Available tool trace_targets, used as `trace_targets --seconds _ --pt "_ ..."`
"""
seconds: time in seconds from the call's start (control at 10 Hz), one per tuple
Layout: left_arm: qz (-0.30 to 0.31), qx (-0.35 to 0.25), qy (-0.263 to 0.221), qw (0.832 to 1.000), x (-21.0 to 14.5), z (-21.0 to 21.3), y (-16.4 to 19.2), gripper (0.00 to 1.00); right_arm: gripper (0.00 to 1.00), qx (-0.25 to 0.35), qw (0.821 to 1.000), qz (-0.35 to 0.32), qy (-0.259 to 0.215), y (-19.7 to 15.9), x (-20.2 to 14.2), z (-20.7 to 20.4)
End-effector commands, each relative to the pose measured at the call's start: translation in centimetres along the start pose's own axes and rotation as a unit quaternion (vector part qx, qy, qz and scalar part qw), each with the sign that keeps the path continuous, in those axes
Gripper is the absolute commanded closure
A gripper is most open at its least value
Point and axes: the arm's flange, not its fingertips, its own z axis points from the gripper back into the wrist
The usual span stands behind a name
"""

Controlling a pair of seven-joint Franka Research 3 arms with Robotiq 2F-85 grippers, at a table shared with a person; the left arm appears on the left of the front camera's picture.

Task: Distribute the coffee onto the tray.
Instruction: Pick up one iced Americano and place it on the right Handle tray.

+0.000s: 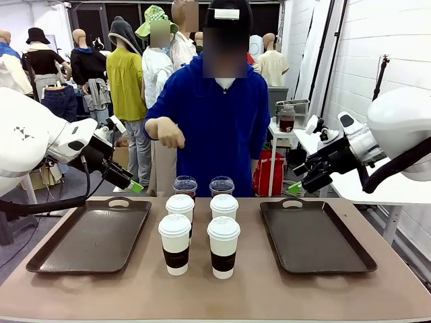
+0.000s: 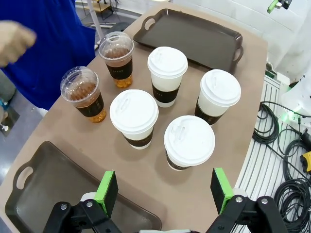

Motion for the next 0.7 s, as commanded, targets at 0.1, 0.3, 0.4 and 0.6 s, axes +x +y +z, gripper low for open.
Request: trace_targets --seconds 0.1,0.3,0.4,0.6 --pt "-0.002 -0.008 -0.006 1.000 -0.03 -0.03 0.15 0.00 0.00 0.009 1.000 0.006 -0.012 -0.43 -0.03 -0.35" --pt "-0.002 -0.008 -0.006 1.000 -0.03 -0.03 0.15 0.00 0.00 0.009 1.000 0.006 -0.012 -0.43 -0.03 -0.35" --pt "-0.002 -0.008 -0.006 1.000 -0.03 -0.03 0.15 0.00 0.00 0.009 1.000 0.006 -0.012 -0.43 -0.03 -0.35" --pt "-0.002 -0.008 -0.006 1.000 -0.03 -0.03 0.15 0.00 0.00 0.009 1.000 0.006 -0.012 -0.43 -0.03 -0.35"
